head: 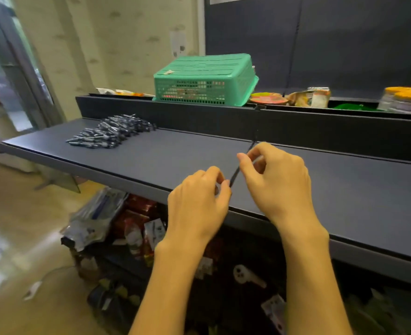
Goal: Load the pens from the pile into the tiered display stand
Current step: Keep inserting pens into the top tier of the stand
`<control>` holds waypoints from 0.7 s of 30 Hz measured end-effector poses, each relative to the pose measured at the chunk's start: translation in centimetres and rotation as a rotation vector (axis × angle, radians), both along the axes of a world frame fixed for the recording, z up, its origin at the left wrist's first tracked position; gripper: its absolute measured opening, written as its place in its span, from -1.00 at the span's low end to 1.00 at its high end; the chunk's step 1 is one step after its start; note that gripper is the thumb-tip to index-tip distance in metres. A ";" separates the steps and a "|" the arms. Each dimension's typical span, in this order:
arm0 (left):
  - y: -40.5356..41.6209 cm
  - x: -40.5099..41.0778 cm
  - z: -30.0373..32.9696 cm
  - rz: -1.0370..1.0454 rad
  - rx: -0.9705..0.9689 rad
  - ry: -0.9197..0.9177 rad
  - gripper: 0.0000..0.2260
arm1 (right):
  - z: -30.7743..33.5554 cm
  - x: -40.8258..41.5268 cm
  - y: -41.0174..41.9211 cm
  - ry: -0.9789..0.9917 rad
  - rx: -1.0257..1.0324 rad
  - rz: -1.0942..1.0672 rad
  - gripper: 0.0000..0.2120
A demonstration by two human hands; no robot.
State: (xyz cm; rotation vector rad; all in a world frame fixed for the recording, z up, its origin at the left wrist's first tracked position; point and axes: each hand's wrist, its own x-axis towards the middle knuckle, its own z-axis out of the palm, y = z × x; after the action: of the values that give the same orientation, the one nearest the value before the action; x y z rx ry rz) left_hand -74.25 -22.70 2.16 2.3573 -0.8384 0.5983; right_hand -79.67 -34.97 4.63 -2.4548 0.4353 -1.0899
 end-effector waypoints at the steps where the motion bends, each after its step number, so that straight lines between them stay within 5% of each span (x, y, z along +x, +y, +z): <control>1: 1.4 1.3 0.1 0.011 0.000 0.001 -0.86 | 0.0 1.4 1.3 -0.003 0.011 0.006 -0.76; 13: 14.2 18.8 -0.6 0.047 -0.013 0.028 -0.89 | -0.9 19.3 12.9 0.042 -0.015 0.072 -0.79; 21: 24.4 34.0 -1.8 0.063 0.154 0.082 -0.83 | -0.6 33.8 19.0 0.160 0.077 0.138 -0.77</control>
State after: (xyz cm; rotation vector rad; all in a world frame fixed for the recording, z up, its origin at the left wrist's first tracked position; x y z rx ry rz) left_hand -40.22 1.70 0.41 2.5370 -0.8019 0.4732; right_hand -45.82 -15.97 4.01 -2.4723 0.3429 -0.8105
